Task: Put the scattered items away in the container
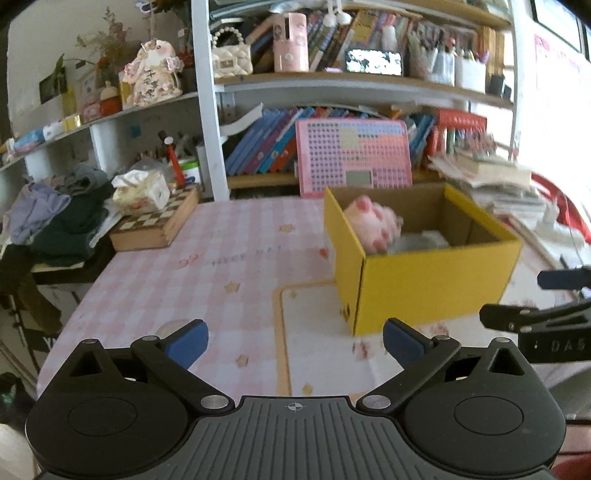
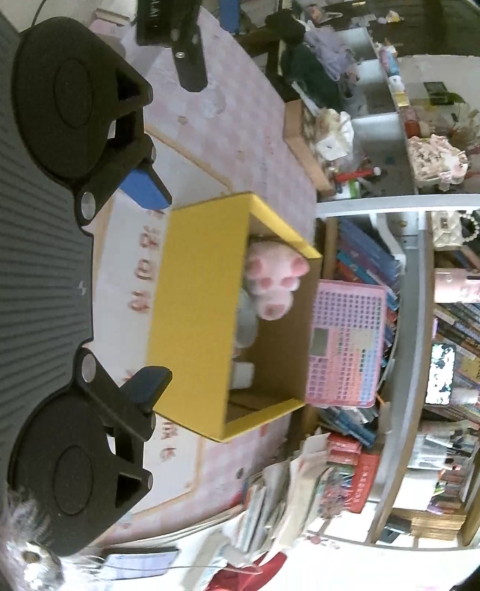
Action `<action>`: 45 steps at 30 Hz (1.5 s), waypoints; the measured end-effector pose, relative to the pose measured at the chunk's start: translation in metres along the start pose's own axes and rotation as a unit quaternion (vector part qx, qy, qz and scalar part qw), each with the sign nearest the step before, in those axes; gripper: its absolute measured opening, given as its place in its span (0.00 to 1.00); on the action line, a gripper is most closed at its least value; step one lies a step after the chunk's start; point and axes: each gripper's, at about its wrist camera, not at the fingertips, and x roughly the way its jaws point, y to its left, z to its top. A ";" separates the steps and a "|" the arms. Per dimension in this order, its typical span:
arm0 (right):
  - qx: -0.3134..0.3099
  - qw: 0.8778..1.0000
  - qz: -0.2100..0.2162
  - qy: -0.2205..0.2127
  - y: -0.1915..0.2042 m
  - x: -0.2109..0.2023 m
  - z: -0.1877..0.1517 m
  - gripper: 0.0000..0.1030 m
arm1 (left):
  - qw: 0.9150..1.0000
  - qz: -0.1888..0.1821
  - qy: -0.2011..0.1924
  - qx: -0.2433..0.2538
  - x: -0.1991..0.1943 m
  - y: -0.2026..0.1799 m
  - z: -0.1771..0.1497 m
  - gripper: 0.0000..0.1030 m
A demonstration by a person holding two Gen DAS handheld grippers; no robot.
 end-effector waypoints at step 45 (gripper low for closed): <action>-0.014 0.999 0.014 0.050 0.051 -0.012 -0.031 0.96 | 0.997 -0.018 0.075 -0.018 -0.019 0.023 -0.043 1.00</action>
